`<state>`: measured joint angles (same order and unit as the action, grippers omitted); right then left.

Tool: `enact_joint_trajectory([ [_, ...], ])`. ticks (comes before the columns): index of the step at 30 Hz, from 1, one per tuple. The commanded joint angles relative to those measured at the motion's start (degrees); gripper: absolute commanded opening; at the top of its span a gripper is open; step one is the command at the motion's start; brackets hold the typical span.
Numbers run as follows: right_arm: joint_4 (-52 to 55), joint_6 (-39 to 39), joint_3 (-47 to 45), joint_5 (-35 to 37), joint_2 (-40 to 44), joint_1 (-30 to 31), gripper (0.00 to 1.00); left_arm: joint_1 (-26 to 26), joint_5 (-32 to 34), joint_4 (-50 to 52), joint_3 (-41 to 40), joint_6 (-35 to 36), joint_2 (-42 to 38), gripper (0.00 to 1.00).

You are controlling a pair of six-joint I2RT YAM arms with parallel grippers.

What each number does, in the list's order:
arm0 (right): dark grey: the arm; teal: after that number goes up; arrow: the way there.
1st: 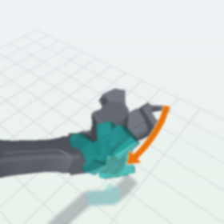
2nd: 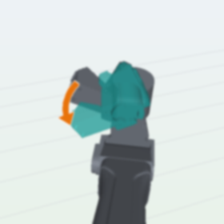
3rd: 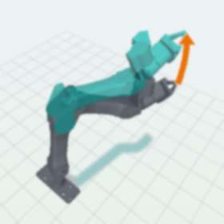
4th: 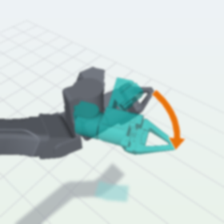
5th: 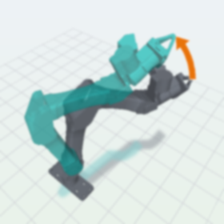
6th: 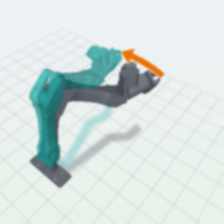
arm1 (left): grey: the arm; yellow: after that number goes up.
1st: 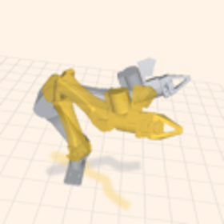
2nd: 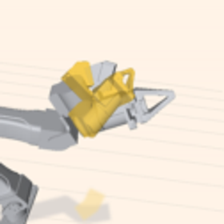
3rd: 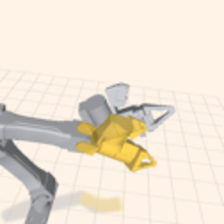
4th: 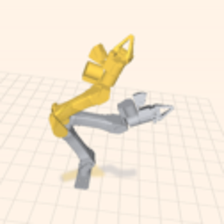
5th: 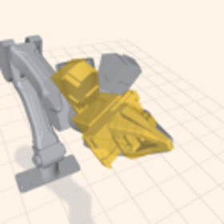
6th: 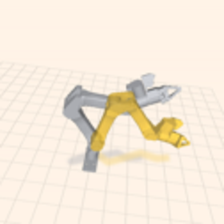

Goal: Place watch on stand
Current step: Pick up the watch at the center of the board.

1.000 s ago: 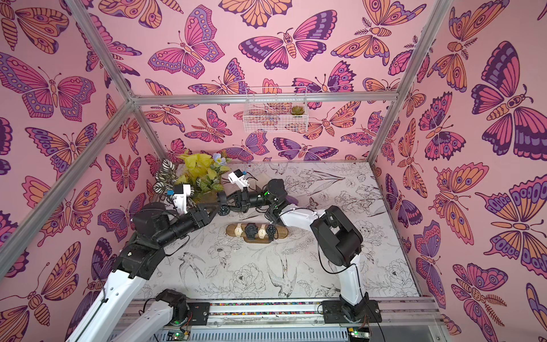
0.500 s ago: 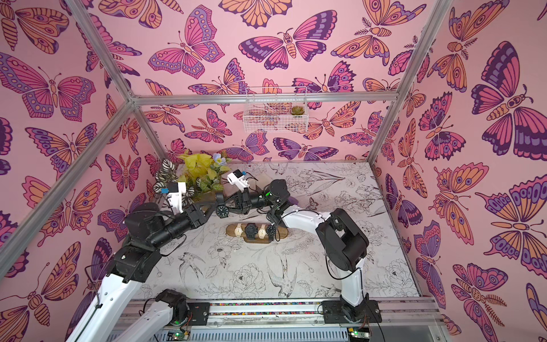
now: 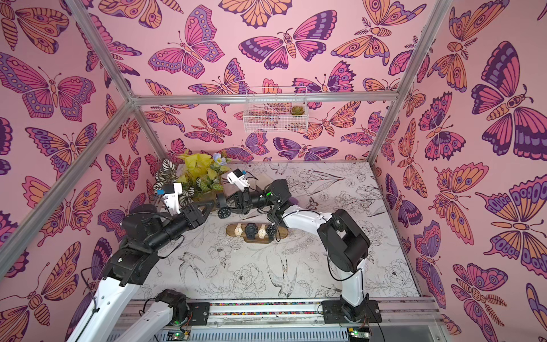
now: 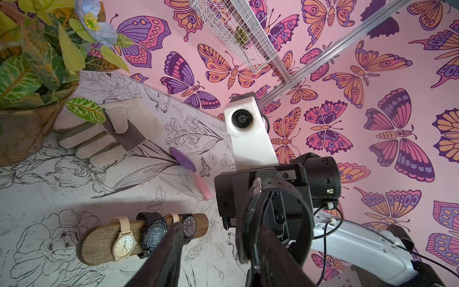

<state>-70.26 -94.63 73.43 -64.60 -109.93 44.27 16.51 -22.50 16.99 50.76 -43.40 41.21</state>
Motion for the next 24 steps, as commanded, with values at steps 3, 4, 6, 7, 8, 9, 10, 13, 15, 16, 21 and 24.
enact_joint_trajectory([
  [3, -3.35, -0.88, -0.05, -0.79, 1.55, 0.40, 0.00, -0.08, -4.21, -5.24, 0.30, -1.51, 2.36, 0.49],
  [4, -3.41, -0.93, -0.04, -0.77, 1.47, 0.38, 0.00, -0.08, -4.57, -5.82, 0.30, -1.65, 2.77, 0.49],
  [6, -3.47, -1.20, 0.04, -0.79, 1.14, 0.38, 0.00, -0.08, -5.36, -6.96, 0.39, -1.95, 3.64, 0.47],
  [7, -3.47, -1.34, 0.02, -0.80, 1.04, 0.46, 0.00, -0.08, -5.66, -7.43, 0.55, -2.09, 3.98, 0.46],
  [8, -3.61, -1.48, 0.09, -0.79, 0.80, 0.46, 0.00, -0.08, -5.76, -7.79, 0.65, -2.14, 4.29, 0.44],
  [9, -3.74, -1.53, 0.20, -0.79, 0.70, 0.47, 0.00, -0.06, -5.92, -8.13, 0.74, -2.22, 4.77, 0.42],
  [10, -3.74, -1.61, 0.30, -0.79, 0.52, 0.60, 0.00, -0.08, -6.11, -8.45, 0.87, -2.22, 5.13, 0.41],
  [13, -3.83, -2.00, 0.70, -0.97, -0.25, 1.07, 0.00, 0.01, -6.80, -9.44, 1.40, -2.43, 6.40, 0.34],
  [15, -3.83, -2.15, 0.86, -0.99, -0.74, 1.39, 0.00, 0.09, -7.16, -9.95, 1.77, -2.56, 7.00, 0.28],
  [16, -3.83, -2.19, 0.92, -0.97, -0.93, 1.47, 0.00, 0.10, -7.28, -10.05, 1.90, -2.57, 7.21, 0.24],
  [21, -3.83, -2.50, 0.82, -0.84, -2.02, 1.56, 0.00, 0.25, -7.70, -10.10, 2.82, -2.48, 7.74, 0.05],
  [24, -3.80, -3.09, 0.68, -0.62, -2.81, 1.52, 0.16, 0.25, -7.99, -9.88, 3.11, -2.31, 7.72, 0.00],
])
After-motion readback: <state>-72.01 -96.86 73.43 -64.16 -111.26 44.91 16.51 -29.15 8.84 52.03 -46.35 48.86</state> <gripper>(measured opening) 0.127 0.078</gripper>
